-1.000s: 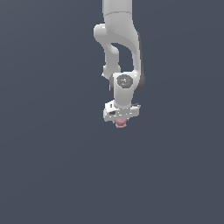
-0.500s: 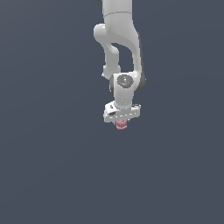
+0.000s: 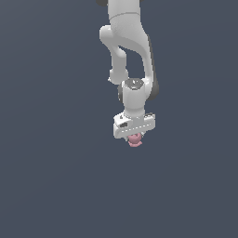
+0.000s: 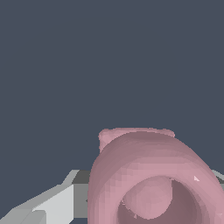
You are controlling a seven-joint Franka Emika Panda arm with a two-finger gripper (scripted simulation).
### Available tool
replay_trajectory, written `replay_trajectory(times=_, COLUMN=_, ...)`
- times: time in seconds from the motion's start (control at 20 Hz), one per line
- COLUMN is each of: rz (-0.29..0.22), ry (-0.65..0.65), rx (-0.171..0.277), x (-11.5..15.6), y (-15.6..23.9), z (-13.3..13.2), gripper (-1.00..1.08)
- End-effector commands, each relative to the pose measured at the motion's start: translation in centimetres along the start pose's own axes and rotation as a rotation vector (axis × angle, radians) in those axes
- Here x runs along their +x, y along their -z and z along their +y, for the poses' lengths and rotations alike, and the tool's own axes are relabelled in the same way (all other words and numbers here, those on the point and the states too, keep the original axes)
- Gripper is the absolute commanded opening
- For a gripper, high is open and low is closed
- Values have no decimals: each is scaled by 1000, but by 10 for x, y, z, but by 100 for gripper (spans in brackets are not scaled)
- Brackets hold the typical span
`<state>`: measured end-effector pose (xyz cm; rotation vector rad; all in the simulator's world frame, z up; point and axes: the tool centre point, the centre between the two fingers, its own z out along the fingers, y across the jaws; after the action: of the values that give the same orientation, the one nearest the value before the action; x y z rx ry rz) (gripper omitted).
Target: Pick up the object and move it to a goal position.
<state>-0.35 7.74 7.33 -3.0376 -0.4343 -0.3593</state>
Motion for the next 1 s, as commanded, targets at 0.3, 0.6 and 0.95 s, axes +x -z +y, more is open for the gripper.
replay_trajectory(times=0.3, rz=282, ry=90, rx=32, x=98, y=42, z=-9, gripper=-100)
replay_trajectory(times=0.6, rz=474, ry=151, rx=54, x=156, y=87, z=-20, gripper=-100)
replay_trajectory(times=0.95, rz=660, ry=211, rx=77, x=202, y=140, z=-32, gripper=-100)
